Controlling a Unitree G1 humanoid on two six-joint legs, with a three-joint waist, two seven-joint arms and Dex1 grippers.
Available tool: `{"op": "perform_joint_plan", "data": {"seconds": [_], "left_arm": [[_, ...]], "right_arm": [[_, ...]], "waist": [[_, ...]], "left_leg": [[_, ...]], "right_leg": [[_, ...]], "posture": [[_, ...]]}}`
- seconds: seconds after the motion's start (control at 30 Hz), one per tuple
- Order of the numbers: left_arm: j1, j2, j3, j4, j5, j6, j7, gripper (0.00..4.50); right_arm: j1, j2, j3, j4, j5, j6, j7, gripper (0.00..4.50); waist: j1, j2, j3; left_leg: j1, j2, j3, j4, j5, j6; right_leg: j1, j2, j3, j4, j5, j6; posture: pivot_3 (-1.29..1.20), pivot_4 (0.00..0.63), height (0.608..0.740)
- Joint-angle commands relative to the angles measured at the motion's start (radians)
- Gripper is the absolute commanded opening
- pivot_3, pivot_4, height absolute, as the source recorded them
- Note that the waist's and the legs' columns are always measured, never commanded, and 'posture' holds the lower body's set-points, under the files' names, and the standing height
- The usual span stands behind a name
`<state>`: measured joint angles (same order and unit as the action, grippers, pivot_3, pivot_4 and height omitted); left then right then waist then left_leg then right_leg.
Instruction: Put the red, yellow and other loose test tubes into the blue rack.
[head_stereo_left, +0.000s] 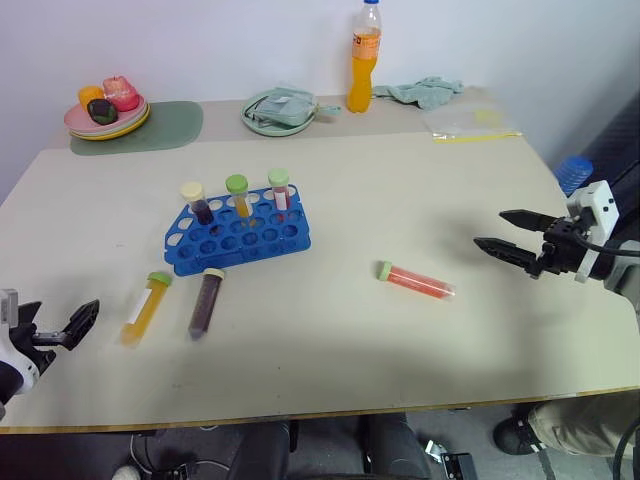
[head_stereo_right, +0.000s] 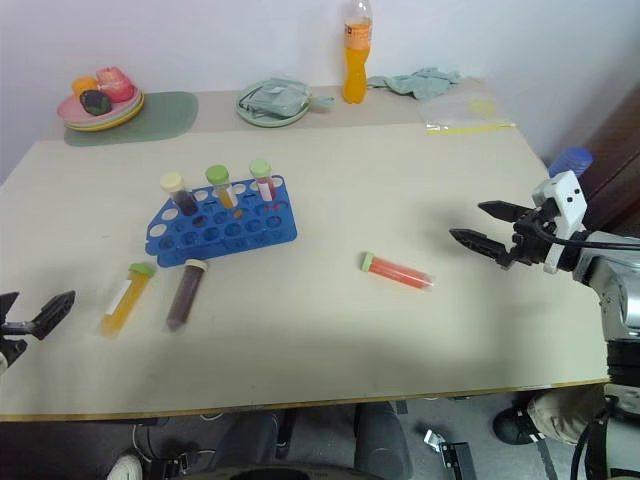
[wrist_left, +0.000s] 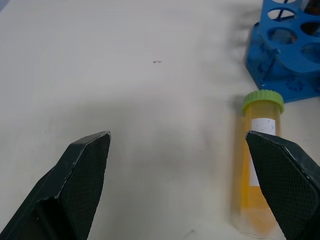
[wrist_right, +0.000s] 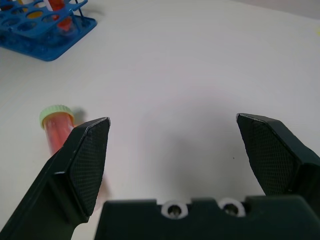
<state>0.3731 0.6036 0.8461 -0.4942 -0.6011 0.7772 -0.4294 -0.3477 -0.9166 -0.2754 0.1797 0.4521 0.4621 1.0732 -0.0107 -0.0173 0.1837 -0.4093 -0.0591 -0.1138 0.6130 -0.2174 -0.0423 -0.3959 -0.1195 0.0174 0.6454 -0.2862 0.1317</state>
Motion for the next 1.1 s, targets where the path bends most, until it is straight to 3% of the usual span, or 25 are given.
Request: {"op": "perform_joint_plan", "data": {"seconds": [0.03, 0.53, 0.8, 0.9, 1.1], "left_arm": [[-0.006, -0.002, 0.007, -0.029, 0.003, -0.021, 0.014, 4.44], [-0.122, -0.035, -0.04, -0.042, -0.069, -0.068, 0.02, 4.44], [-0.199, 0.024, -0.293, -0.117, -0.141, -0.044, -0.121, 4.44], [-0.239, 0.075, -0.451, -0.162, -0.125, -0.046, -0.183, 4.44], [-0.351, 0.109, -0.763, -0.224, -0.073, -0.085, -0.294, 4.44]], "right_arm": [[-0.038, -0.035, 0.007, -0.024, 0.001, 0.039, 0.003, 4.5], [-0.061, -0.062, 0.05, -0.149, -0.005, 0.147, -0.007, 4.5], [-0.123, -0.133, 0.116, -0.409, 0.099, 0.375, 0.01, 4.5], [-0.154, -0.163, 0.253, -0.484, 0.006, 0.402, -0.029, 4.5], [-0.368, -0.113, 0.529, -0.494, -0.044, 0.702, -0.094, 4.5]], "waist": [[0.0, 0.0, 0.0], [0.002, 0.0, 0.0], [-0.002, 0.001, 0.0], [-0.001, 0.001, 0.0], [-0.001, 0.001, 0.001]], "left_leg": [[0.0, 0.0, 0.0, 0.0, 0.0, 0.0], [0.0, 0.0, 0.0, 0.0, 0.0, 0.0], [-0.001, 0.0, 0.0, 0.0, 0.0, 0.0], [-0.001, 0.0, 0.0, 0.0, 0.0, 0.0], [-0.002, 0.0, 0.001, 0.0, 0.0, 0.0]], "right_leg": [[0.0, 0.0, 0.0, 0.0, 0.0, 0.0], [0.0, 0.0, 0.0, 0.0, 0.0, 0.0], [-0.001, 0.0, 0.0, 0.0, 0.001, 0.002], [-0.001, 0.0, 0.0, 0.0, 0.0, 0.0], [-0.002, 0.0, 0.0, -0.001, 0.0, 0.0]], "posture": [[0.0, 0.15, 0.74], [0.0, 0.15, 0.74], [0.0, 0.15, 0.74], [0.0, 0.15, 0.74], [0.0, 0.15, 0.74]]}}
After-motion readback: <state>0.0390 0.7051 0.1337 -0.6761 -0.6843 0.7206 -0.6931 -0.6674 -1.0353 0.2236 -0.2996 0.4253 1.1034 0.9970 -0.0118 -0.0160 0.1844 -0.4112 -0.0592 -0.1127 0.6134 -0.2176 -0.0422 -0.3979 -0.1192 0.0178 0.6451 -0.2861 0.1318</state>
